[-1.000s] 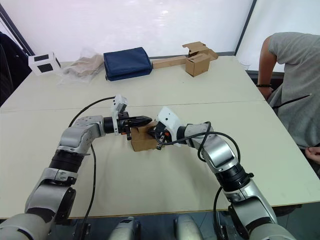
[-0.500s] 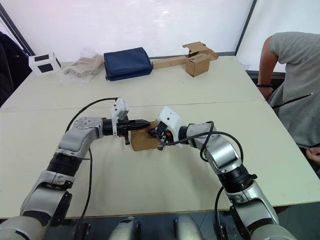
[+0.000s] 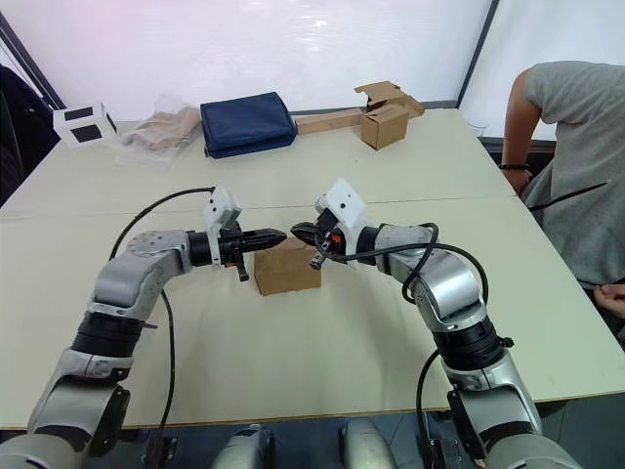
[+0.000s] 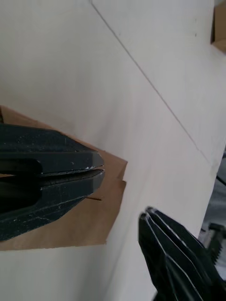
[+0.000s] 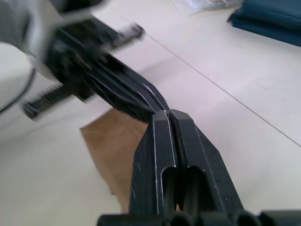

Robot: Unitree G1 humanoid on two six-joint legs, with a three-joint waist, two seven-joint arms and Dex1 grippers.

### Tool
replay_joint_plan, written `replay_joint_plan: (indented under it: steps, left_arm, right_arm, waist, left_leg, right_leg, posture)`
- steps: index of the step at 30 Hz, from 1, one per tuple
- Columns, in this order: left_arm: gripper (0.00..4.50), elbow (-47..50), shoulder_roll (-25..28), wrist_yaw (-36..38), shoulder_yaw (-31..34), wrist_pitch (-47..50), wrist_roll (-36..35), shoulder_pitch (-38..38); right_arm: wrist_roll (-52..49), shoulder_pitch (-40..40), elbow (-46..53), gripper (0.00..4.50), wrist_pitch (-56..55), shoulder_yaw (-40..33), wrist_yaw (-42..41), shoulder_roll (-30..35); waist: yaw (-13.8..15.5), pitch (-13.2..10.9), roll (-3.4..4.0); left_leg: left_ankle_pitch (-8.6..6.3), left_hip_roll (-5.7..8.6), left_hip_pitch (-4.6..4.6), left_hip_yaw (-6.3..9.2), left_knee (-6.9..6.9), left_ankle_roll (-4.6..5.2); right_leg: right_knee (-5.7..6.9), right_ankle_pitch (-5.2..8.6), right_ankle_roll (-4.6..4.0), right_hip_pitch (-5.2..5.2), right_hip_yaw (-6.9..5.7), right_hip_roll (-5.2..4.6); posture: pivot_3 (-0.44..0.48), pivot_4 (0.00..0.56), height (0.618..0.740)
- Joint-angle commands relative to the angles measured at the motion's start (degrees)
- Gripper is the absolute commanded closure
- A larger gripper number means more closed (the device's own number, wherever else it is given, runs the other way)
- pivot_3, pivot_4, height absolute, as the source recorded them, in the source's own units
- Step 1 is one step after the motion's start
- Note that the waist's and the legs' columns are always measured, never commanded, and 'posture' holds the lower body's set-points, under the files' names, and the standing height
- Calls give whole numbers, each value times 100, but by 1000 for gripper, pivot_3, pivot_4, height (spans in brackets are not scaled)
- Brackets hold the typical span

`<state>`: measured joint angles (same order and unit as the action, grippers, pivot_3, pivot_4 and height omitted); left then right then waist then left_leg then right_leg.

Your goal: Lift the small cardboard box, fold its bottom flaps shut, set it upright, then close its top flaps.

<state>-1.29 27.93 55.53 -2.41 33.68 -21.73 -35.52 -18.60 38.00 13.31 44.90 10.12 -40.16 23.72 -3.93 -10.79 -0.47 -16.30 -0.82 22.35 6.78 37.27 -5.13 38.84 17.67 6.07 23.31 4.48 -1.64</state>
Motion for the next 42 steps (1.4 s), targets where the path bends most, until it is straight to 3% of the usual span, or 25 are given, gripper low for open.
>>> replay_joint_plan:
  steps: [1,8,15,32,35,42]
  left_arm:
    - [4461,421,148,-130,125,183,-106,147]
    - [4461,658,222,-403,-65,89,102,757]
    - [4461,574,163,-516,-178,-24,178,905]
    - [4461,1065,309,-450,306,511,-683,475]
    - [4461,1255,472,-330,528,623,-962,430]
    - [4461,1867,1378,-46,1090,988,-1450,914]
  right_arm:
    - [128,-5,-40,4500,-257,88,-23,50]
    - [384,-382,-495,4500,-508,456,-33,-40]
    - [606,-515,-690,4500,-675,660,-165,47]
    - [-43,106,-98,4500,-149,-19,-73,-170]
    - [-332,156,199,4500,127,-276,-99,-87]
    - [-913,-451,1181,4500,622,-907,-409,824]
  waist:
    - [0,0,0]
    - [15,0,0]
    - [16,2,1]
    - [7,0,1]
    - [6,-1,1]
    - [21,-2,0]
  left_leg:
    - [0,0,0,0,0,0]
    - [0,0,0,-1,-2,0]
    - [0,0,-7,-3,-1,0]
    - [0,0,-5,-2,-3,0]
    - [0,0,-3,-2,-4,0]
    - [0,-1,2,-2,-9,0]
  right_leg:
    - [0,0,0,0,0,0]
    - [-5,0,0,-1,1,0]
    - [-5,0,0,-10,1,-2]
    - [-6,0,0,-6,1,-1]
    - [-6,0,0,-3,1,-1]
    - [-23,0,0,-6,-1,-3]
  posture:
    - [0,150,740]
    - [0,150,740]
    - [0,150,740]
    - [0,150,740]
    - [0,150,740]
    - [0,150,740]
